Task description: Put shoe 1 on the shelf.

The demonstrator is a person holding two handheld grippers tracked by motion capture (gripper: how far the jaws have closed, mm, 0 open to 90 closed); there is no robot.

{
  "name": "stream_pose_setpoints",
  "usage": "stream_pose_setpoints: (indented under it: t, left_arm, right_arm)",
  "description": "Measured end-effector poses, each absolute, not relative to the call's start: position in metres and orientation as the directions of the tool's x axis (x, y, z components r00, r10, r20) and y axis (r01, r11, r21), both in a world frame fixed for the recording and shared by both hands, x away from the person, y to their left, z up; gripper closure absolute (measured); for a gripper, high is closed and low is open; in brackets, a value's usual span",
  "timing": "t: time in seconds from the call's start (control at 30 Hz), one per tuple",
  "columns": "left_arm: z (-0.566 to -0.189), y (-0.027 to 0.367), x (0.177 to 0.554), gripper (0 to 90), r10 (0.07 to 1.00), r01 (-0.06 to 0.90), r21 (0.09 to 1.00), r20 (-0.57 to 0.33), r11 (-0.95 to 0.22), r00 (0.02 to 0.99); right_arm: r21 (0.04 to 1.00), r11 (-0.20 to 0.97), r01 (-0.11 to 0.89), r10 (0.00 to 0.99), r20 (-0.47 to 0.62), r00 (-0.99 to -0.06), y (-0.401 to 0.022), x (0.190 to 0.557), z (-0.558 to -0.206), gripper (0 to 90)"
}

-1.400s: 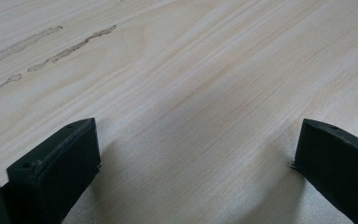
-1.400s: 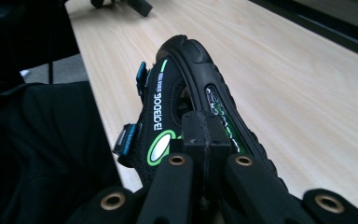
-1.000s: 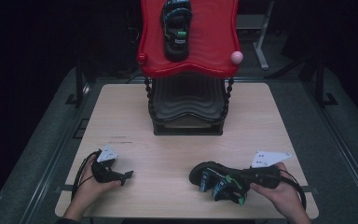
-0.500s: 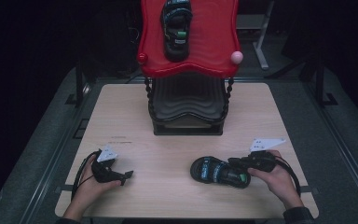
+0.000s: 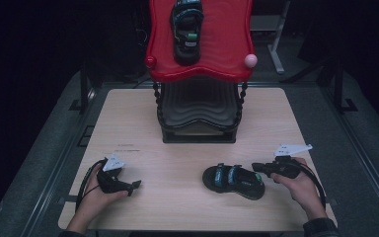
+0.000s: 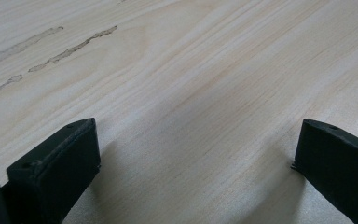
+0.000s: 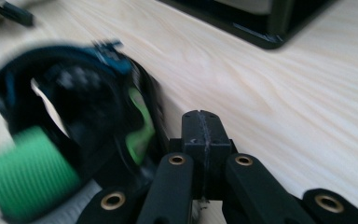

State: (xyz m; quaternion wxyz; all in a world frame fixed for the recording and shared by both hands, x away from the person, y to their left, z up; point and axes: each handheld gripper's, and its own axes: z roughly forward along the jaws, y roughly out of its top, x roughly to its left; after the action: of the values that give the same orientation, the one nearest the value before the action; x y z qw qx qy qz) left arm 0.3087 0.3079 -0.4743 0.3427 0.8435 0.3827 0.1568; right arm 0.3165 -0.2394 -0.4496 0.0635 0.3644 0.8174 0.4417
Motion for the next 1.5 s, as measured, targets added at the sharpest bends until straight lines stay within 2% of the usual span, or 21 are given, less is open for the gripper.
stream_pose_setpoints:
  t: [0.2, 0.77, 1.27, 1.5]
  left_arm:
    - [-0.474, 0.308, 0.309, 0.0, 0.753, 0.538, 0.698, 0.003, -0.473, 0.658]
    - [-0.474, 0.308, 0.309, 0.0, 0.753, 0.537, 0.699, 0.003, -0.472, 0.658]
    - [-0.474, 0.308, 0.309, 0.0, 0.753, 0.537, 0.699, 0.003, -0.472, 0.658]
    - [-0.474, 0.308, 0.309, 0.0, 0.753, 0.537, 0.699, 0.004, -0.472, 0.658]
  right_arm:
    - [0.736, 0.379, 0.561, 0.651, 0.219, -0.727, -0.247, 0.308, -0.46, 90.0]
    - [0.712, 0.419, 0.563, 0.624, 0.224, -0.748, -0.243, 0.285, -0.456, 90.0]
    - [0.706, 0.471, 0.529, 0.562, 0.221, -0.797, -0.226, 0.259, -0.455, 90.0]
    - [0.703, 0.504, 0.501, 0.501, 0.234, -0.833, -0.208, 0.249, -0.455, 90.0]
